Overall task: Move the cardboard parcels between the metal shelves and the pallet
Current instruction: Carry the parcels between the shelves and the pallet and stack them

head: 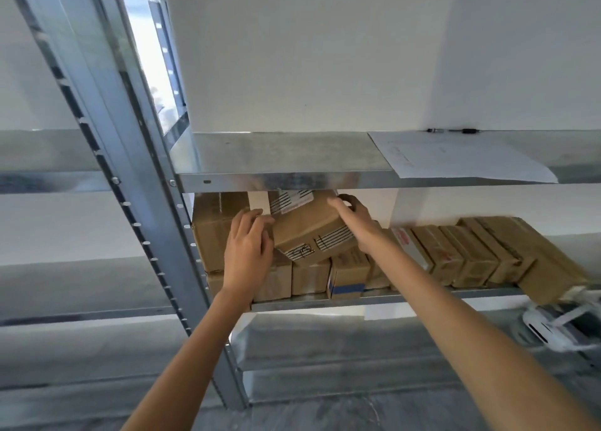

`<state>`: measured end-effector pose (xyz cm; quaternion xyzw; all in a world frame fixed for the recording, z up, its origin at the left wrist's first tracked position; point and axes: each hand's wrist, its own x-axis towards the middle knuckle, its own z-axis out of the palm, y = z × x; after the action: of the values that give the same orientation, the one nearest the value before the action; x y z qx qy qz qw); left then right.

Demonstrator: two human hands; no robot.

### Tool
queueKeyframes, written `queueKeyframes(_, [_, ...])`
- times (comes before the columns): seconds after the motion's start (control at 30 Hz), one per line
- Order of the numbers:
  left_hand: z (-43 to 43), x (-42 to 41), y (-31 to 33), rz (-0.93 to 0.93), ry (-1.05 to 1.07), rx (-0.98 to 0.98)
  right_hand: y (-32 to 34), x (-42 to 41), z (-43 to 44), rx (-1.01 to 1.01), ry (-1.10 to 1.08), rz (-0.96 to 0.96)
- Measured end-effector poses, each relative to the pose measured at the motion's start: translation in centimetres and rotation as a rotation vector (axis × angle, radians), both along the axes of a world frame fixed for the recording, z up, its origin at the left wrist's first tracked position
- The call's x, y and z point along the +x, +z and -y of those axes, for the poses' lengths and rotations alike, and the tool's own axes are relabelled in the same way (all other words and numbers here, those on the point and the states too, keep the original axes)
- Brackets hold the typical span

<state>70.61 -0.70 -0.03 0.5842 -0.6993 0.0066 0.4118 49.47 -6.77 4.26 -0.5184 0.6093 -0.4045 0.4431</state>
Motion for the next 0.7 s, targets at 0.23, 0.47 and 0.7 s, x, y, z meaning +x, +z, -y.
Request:
queueKeyframes(0.23, [-4.6,-5.7,0.5,-0.236,0.065,0.027,-1.9,-6.4,-5.9,0.084,0.048,0.174])
queueKeyframes(0.47, [-10.6,-10.5,-0.1,-0.616,-0.026,0.261,-2.4,-9.8,-13.4,0.095,0.292,0.231])
queueKeyframes(0.7, [-17.3,-10.3,0.3,-0.813,-0.126,0.261,-1.9,-8.2,-17.8,-0.116,0.632,0.138])
